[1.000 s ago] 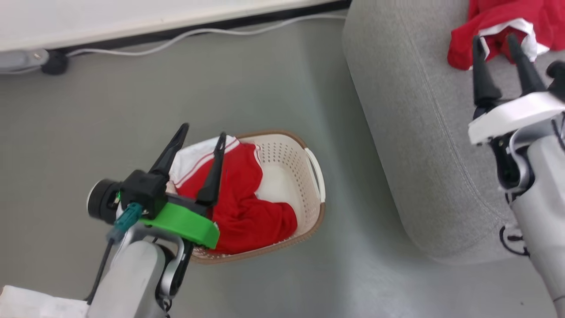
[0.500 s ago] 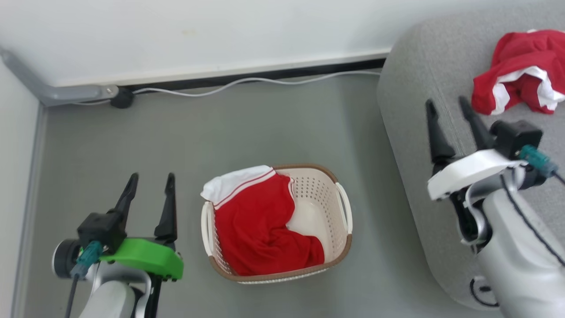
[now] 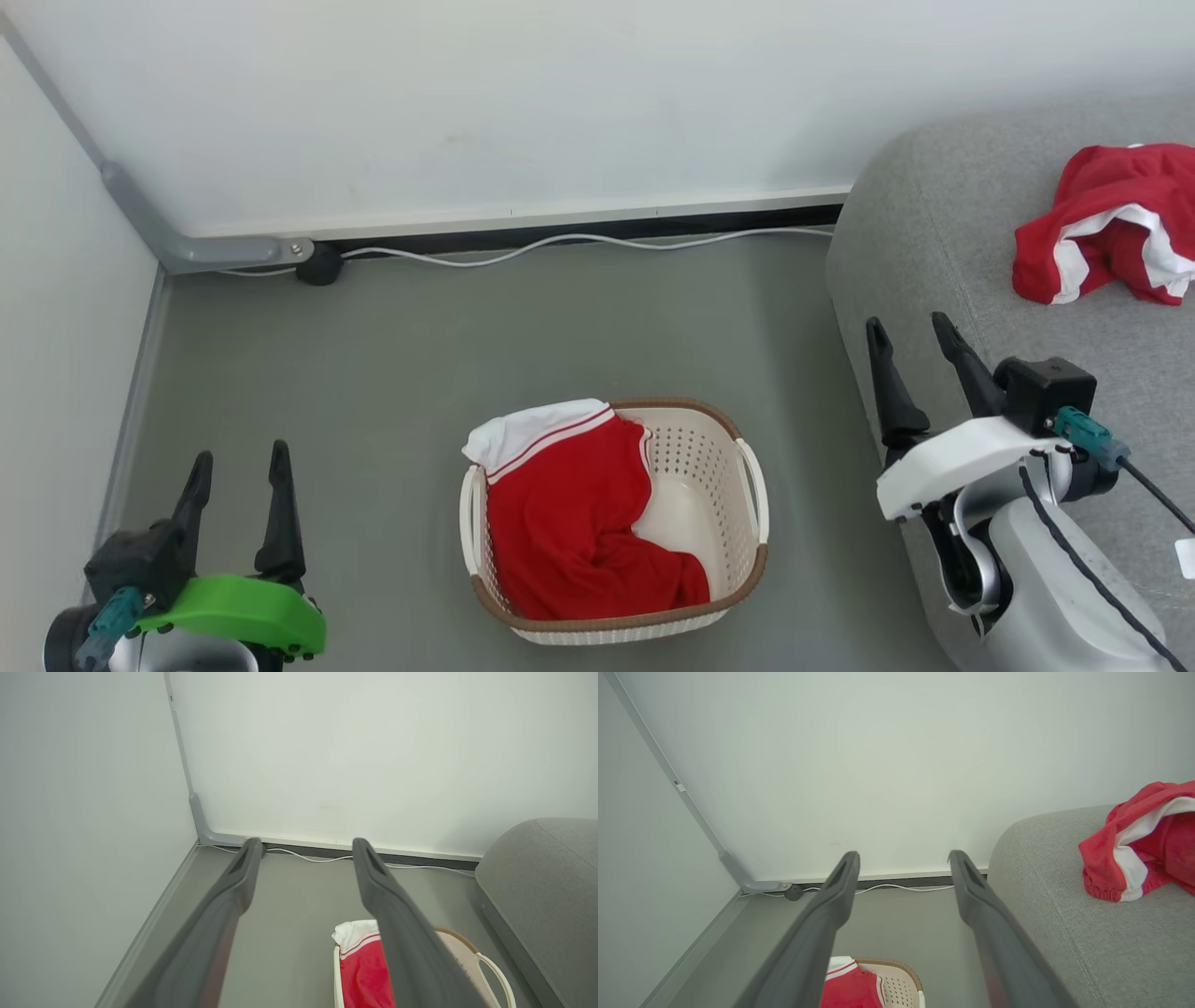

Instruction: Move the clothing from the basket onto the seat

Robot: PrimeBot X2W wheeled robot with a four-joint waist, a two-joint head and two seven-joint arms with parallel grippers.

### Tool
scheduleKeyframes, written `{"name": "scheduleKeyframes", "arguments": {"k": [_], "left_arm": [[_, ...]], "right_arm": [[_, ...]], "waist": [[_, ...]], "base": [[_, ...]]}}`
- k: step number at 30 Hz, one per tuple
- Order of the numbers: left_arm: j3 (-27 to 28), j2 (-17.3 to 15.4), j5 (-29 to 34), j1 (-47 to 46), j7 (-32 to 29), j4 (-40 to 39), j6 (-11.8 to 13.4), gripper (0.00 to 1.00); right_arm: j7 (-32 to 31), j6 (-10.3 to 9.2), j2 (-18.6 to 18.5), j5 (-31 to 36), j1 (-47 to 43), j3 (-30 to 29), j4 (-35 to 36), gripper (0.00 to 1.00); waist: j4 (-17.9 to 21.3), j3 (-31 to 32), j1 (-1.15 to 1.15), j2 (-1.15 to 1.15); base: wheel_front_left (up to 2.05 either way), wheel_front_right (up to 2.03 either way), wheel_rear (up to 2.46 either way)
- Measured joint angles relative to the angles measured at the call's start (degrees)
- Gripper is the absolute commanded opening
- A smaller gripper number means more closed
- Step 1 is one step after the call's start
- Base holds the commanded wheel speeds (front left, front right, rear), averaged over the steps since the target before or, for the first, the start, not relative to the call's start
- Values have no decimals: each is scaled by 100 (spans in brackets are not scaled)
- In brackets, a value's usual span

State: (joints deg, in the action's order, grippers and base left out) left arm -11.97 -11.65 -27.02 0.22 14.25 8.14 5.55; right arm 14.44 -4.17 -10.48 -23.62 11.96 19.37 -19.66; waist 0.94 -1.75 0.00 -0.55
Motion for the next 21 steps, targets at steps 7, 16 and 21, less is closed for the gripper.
{"name": "scheduleKeyframes", "arguments": {"k": [7, 16, 21], "left_arm": [[180, -3, 1, 265, 0, -165, 1, 100], [257, 20, 19, 647, 0, -341, 1, 100], [272, 34, 51, 732, 0, -407, -2, 100]], "right_arm": [[-1, -55, 83, 1, -279, 23, 136, 100], [-1, -78, 133, 27, -642, 104, 278, 100], [-1, -109, 133, 43, -721, 103, 361, 100]], "waist": [[5, 182, 0, 0], [83, 336, 0, 0], [104, 364, 0, 0]], "base": [[0, 0, 0], [0, 0, 0], [0, 0, 0]]}}
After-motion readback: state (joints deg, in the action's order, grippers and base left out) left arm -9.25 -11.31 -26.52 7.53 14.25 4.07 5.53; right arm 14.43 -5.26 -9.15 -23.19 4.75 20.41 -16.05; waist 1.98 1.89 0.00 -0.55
